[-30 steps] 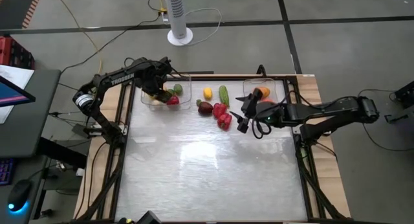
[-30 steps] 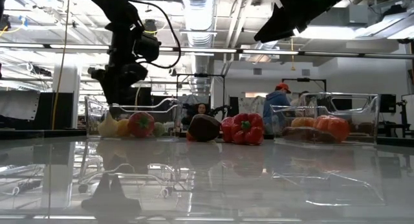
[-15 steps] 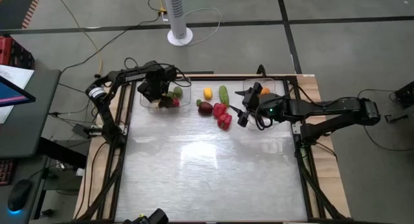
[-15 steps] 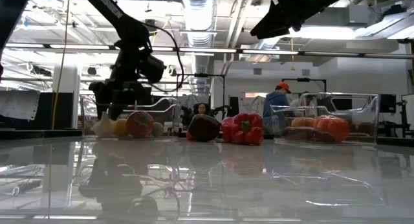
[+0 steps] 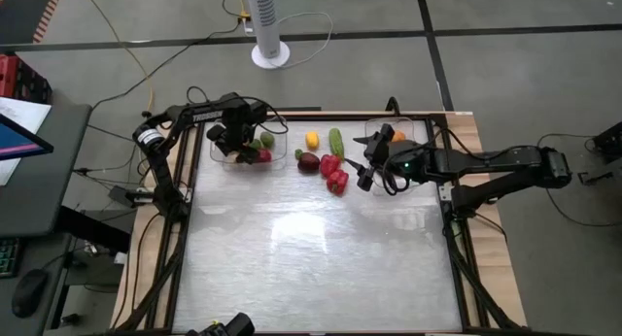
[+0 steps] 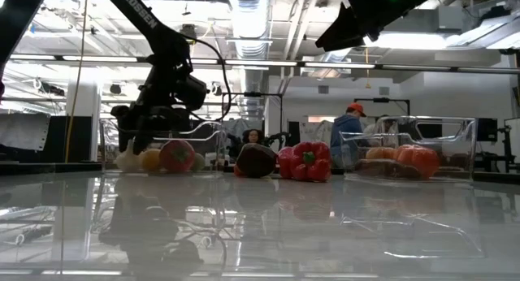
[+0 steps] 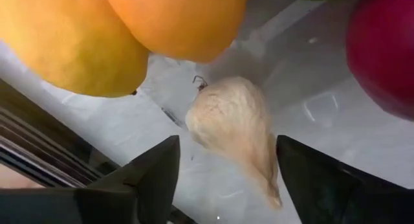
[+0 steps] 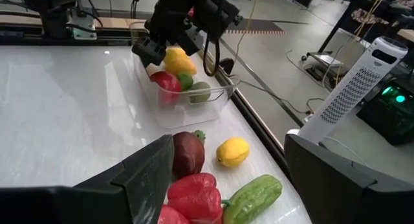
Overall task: Sort produce into baskets
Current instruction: Put the white garlic into the right transparent bin
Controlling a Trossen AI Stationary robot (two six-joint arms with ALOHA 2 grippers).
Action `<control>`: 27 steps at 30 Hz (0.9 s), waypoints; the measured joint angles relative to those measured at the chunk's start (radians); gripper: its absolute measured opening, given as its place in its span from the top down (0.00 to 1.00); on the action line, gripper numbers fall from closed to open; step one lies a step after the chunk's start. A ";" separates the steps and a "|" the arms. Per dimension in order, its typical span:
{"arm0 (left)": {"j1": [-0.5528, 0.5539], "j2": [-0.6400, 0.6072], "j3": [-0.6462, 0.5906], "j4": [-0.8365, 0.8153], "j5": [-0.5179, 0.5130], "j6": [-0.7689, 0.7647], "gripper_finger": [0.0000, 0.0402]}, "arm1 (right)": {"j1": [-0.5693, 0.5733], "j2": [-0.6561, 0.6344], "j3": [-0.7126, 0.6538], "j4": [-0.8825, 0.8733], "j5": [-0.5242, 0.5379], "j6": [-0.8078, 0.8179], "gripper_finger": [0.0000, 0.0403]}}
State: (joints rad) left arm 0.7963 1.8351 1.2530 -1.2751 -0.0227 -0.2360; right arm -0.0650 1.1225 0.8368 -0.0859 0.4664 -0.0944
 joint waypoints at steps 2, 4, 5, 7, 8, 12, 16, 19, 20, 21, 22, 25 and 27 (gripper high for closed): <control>0.000 0.000 0.000 -0.001 0.000 0.001 0.46 | 0.004 0.000 0.000 -0.005 0.001 0.008 0.21; 0.000 0.000 0.000 -0.002 0.000 0.006 0.51 | 0.006 0.000 0.000 -0.008 0.001 0.007 0.21; 0.000 0.000 0.000 -0.004 0.000 0.012 0.54 | 0.005 0.000 0.000 -0.008 0.001 0.008 0.21; 0.000 0.000 0.000 -0.011 0.000 0.020 0.59 | 0.005 0.000 0.000 -0.008 0.002 0.008 0.21; 0.000 0.000 0.000 -0.012 0.000 0.024 0.62 | 0.005 0.000 0.000 -0.009 0.002 0.008 0.21; 0.000 0.000 0.000 -0.024 0.001 0.034 0.72 | 0.004 0.000 0.000 -0.012 0.003 0.007 0.21; 0.000 0.000 0.000 -0.027 0.019 0.049 0.83 | 0.004 0.000 0.000 -0.014 0.004 0.007 0.21; 0.000 0.000 0.000 -0.028 0.019 0.056 0.91 | 0.004 0.000 0.000 -0.013 0.005 0.007 0.21; 0.000 -0.001 0.000 -0.028 0.019 0.059 0.93 | 0.004 0.000 0.000 -0.013 0.005 0.007 0.21; 0.000 -0.001 0.000 -0.029 0.019 0.060 0.95 | 0.004 0.000 0.000 -0.014 0.005 0.008 0.21; 0.000 -0.001 0.000 -0.029 0.019 0.064 0.96 | 0.004 0.000 0.000 -0.014 0.005 0.008 0.21; 0.000 -0.001 0.016 -0.048 0.034 0.083 0.98 | 0.004 0.000 0.000 -0.026 0.006 0.014 0.21; 0.000 -0.001 0.047 -0.077 0.062 0.094 0.97 | 0.004 0.000 0.000 -0.034 0.006 0.016 0.21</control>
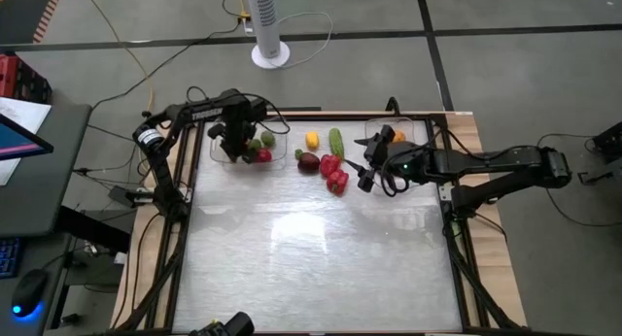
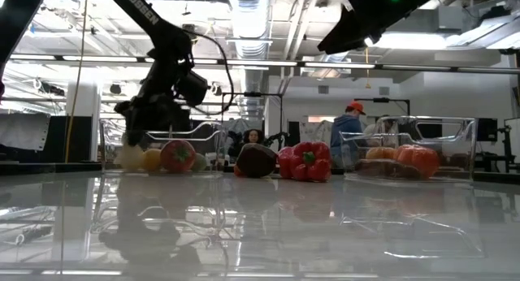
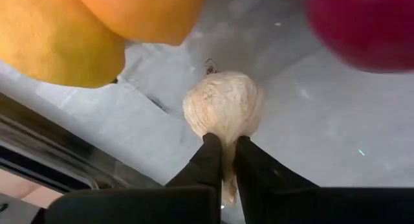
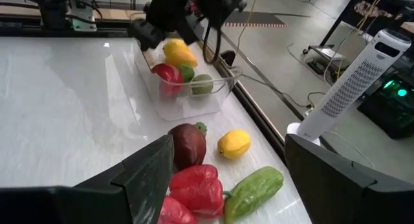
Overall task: Sort produce into baskets
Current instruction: Put the white garlic into the right transparent bin
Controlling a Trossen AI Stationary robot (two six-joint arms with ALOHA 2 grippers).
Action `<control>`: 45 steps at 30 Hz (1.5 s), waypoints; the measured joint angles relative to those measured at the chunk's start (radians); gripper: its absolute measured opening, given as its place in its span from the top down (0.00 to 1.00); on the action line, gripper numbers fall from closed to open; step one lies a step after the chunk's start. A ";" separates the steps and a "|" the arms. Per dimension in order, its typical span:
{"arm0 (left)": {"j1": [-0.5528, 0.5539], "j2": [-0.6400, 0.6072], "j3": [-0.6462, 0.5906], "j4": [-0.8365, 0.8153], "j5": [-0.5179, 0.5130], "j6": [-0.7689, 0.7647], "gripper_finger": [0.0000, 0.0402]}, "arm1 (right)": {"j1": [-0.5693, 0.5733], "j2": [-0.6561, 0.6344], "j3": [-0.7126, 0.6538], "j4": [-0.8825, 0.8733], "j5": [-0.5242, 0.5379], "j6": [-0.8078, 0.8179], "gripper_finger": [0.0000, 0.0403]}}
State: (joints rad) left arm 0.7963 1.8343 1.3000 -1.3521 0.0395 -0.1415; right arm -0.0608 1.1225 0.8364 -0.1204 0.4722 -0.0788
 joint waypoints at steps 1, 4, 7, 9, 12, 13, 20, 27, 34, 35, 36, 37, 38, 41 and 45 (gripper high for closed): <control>0.000 0.000 0.021 -0.014 0.013 0.002 0.97 | -0.001 0.000 0.000 -0.005 0.002 0.000 0.21; -0.006 0.000 0.102 -0.046 0.031 0.000 0.96 | -0.001 -0.008 0.000 -0.019 0.008 0.000 0.21; -0.028 0.000 0.191 -0.042 0.035 -0.002 0.96 | 0.000 -0.035 0.000 -0.058 0.026 0.014 0.21; -0.051 0.000 0.252 -0.031 0.058 0.002 0.96 | 0.000 -0.070 0.000 -0.103 0.050 0.041 0.21; -0.094 0.000 0.344 0.003 0.131 0.023 0.96 | -0.001 -0.134 0.000 -0.167 0.059 0.086 0.21; -0.111 0.000 0.375 0.006 0.140 0.025 0.96 | 0.000 -0.151 0.000 -0.180 0.060 0.098 0.21; -0.205 0.000 0.544 0.033 0.077 -0.011 0.96 | 0.029 -0.223 -0.051 -0.142 0.060 0.096 0.21; -0.317 0.015 0.564 0.347 0.059 -0.040 0.96 | 0.019 -0.277 -0.062 -0.134 0.062 0.105 0.21; -0.347 0.147 0.600 0.491 0.185 -0.043 0.96 | 0.035 -0.314 -0.069 -0.138 0.068 0.111 0.21; -0.349 0.170 0.611 0.496 0.193 -0.039 0.96 | 0.037 -0.319 -0.073 -0.128 0.078 0.109 0.21; -0.349 0.192 0.623 0.504 0.202 -0.034 0.96 | 0.037 -0.328 -0.076 -0.130 0.089 0.108 0.21; -0.351 0.216 0.635 0.512 0.215 -0.030 0.96 | 0.037 -0.336 -0.079 -0.140 0.104 0.108 0.21; -0.353 0.238 0.650 0.524 0.228 -0.028 0.96 | 0.037 -0.343 -0.081 -0.140 0.111 0.108 0.21; -0.360 0.298 0.698 0.580 0.268 -0.027 0.96 | 0.039 -0.375 -0.096 -0.131 0.114 0.108 0.21; -0.374 0.371 0.771 0.675 0.302 -0.028 0.96 | 0.043 -0.424 -0.127 -0.094 0.112 0.101 0.21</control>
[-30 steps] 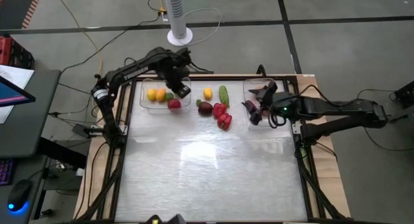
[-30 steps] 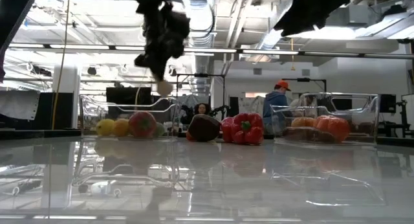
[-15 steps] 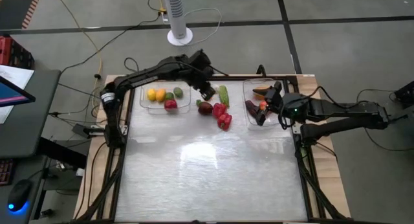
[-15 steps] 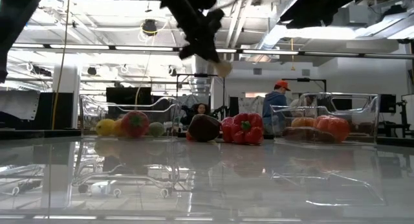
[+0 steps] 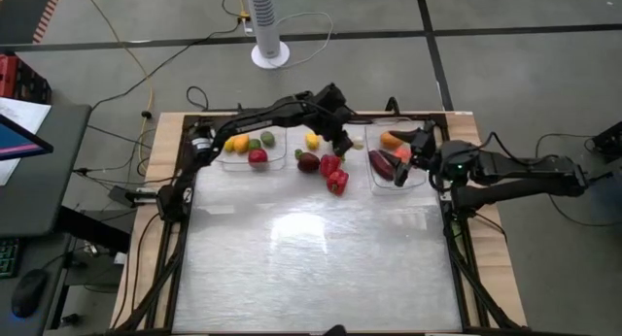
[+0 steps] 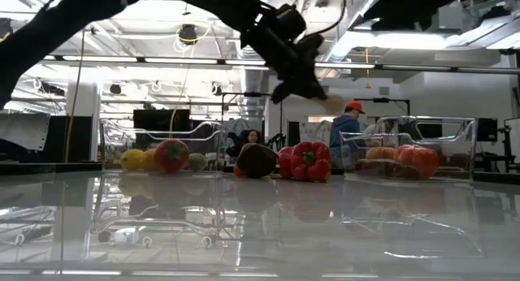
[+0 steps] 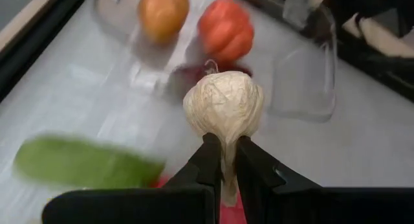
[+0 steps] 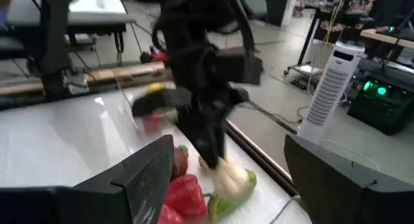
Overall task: Sort produce into baskets
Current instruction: Put the white garlic into the right transparent bin
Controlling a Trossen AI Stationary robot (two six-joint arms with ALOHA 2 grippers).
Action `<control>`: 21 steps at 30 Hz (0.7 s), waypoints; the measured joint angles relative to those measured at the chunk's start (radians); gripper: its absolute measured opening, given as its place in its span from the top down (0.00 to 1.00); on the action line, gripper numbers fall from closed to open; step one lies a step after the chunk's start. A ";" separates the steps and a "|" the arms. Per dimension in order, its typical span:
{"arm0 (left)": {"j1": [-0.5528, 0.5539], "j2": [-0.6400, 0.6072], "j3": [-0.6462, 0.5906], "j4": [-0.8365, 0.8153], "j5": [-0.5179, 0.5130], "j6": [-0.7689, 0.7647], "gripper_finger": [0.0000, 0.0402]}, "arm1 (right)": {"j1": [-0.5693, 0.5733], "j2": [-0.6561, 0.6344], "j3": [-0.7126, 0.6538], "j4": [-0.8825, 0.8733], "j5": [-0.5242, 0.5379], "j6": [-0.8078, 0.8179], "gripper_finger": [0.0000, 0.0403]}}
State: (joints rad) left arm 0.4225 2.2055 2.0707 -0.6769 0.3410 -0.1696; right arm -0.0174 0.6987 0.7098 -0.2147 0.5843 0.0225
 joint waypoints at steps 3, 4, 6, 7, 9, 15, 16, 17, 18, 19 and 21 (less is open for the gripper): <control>-0.009 0.047 0.054 0.054 0.005 -0.004 0.96 | 0.007 -0.043 -0.025 0.045 -0.005 -0.013 0.21; -0.011 0.060 0.068 0.084 0.005 -0.009 0.96 | 0.011 -0.055 -0.029 0.048 -0.006 -0.019 0.21; -0.016 0.079 0.084 0.131 0.005 -0.024 0.96 | 0.021 -0.069 -0.030 0.050 -0.007 -0.020 0.21; -0.019 0.090 0.092 0.163 0.003 -0.029 0.96 | 0.029 -0.074 -0.030 0.051 -0.007 -0.020 0.21; -0.025 0.107 0.099 0.216 0.000 -0.040 0.96 | 0.044 -0.080 -0.030 0.051 -0.007 -0.023 0.21; -0.049 0.150 0.101 0.361 -0.022 -0.072 0.96 | 0.079 -0.078 -0.030 0.078 -0.007 -0.034 0.21; -0.053 0.154 0.104 0.382 -0.033 -0.072 0.95 | 0.082 -0.078 -0.030 0.078 -0.007 -0.035 0.21; -0.056 0.155 0.104 0.384 -0.037 -0.072 0.95 | 0.084 -0.078 -0.030 0.077 -0.007 -0.035 0.21; -0.059 0.157 0.104 0.381 -0.039 -0.076 0.94 | 0.084 -0.078 -0.030 0.077 -0.007 -0.038 0.21; -0.063 0.159 0.103 0.382 -0.039 -0.079 0.91 | 0.084 -0.078 -0.030 0.077 -0.007 -0.038 0.21; -0.070 0.160 0.102 0.379 -0.042 -0.062 0.84 | 0.083 -0.078 -0.030 0.077 -0.007 -0.038 0.21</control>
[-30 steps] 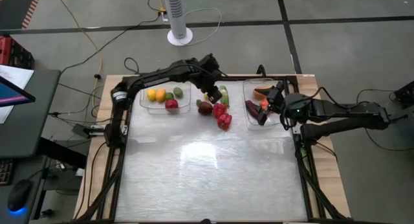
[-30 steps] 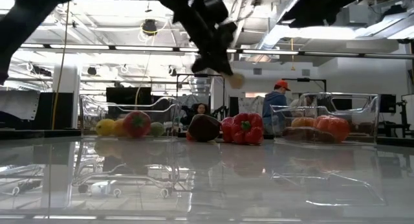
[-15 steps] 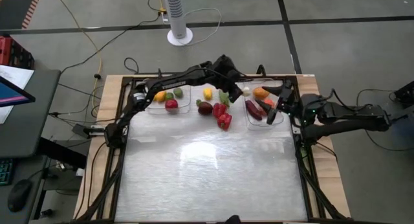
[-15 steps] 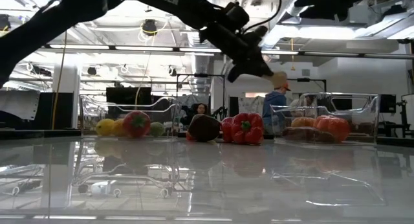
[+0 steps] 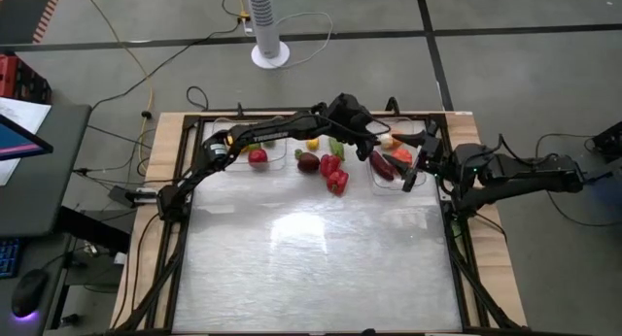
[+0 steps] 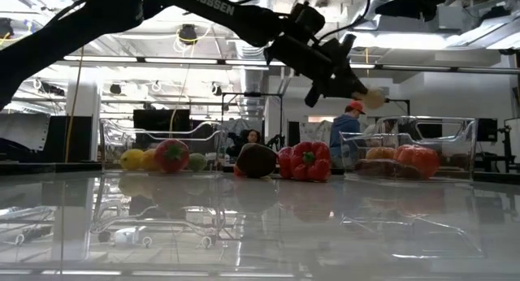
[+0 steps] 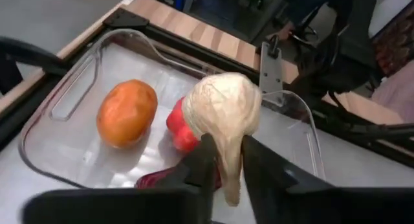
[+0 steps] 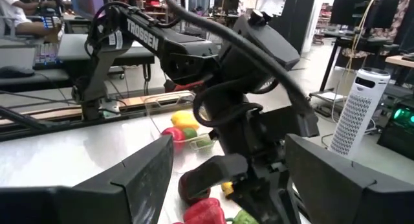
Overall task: Sort produce into baskets
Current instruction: Put the white garlic into the right transparent bin, then put the red apple into the right transparent bin
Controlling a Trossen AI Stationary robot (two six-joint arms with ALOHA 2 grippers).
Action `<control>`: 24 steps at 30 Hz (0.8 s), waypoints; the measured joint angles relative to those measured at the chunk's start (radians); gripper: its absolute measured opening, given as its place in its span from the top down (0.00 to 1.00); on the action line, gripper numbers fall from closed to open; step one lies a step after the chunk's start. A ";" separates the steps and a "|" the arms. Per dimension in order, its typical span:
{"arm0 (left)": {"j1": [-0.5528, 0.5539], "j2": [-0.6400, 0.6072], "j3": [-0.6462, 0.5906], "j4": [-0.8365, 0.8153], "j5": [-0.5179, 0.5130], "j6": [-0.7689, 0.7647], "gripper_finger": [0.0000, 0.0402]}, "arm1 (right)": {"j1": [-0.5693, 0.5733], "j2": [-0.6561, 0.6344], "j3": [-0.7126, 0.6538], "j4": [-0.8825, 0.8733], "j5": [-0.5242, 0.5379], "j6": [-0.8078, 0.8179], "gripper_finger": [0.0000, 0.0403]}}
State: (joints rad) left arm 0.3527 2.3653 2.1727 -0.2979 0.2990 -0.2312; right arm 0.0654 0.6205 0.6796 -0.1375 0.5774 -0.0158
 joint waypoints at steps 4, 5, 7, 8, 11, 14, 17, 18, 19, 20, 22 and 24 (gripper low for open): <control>-0.014 0.000 0.000 -0.006 -0.043 0.049 0.64 | 0.000 0.000 0.000 0.001 0.000 0.000 0.21; -0.017 0.000 0.000 -0.006 -0.051 0.063 0.58 | 0.000 0.000 0.000 0.002 0.000 0.000 0.21; -0.018 -0.001 0.000 -0.016 -0.049 0.095 0.49 | 0.000 0.000 0.000 -0.001 0.000 0.001 0.21; -0.017 -0.007 0.000 -0.036 -0.042 0.115 0.46 | 0.000 0.000 0.001 -0.009 0.000 0.005 0.21; -0.014 -0.044 0.000 -0.161 -0.052 0.212 0.39 | 0.000 0.000 0.001 -0.037 0.000 0.015 0.21; -0.016 -0.100 -0.001 -0.321 -0.119 0.326 0.38 | 0.004 0.000 0.002 -0.057 0.000 0.021 0.21; -0.032 -0.137 0.000 -0.453 -0.167 0.383 0.39 | 0.016 0.000 0.002 -0.071 0.002 0.023 0.21; -0.040 -0.142 -0.002 -0.480 -0.181 0.393 0.40 | 0.019 0.000 0.002 -0.071 0.003 0.024 0.21; -0.044 -0.147 -0.010 -0.500 -0.196 0.401 0.40 | 0.025 0.000 0.002 -0.071 0.003 0.026 0.21; -0.049 -0.150 -0.018 -0.523 -0.206 0.404 0.41 | 0.031 0.000 0.002 -0.072 0.004 0.031 0.21; -0.057 -0.154 -0.033 -0.551 -0.225 0.408 0.42 | 0.045 0.000 0.002 -0.077 0.005 0.042 0.21; -0.066 -0.166 -0.066 -0.560 -0.229 0.408 0.43 | 0.060 0.000 0.002 -0.091 0.006 0.052 0.21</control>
State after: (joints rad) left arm 0.2872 2.1990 2.1065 -0.8581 0.0696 0.1767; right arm 0.1255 0.6205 0.6811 -0.2286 0.5833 0.0364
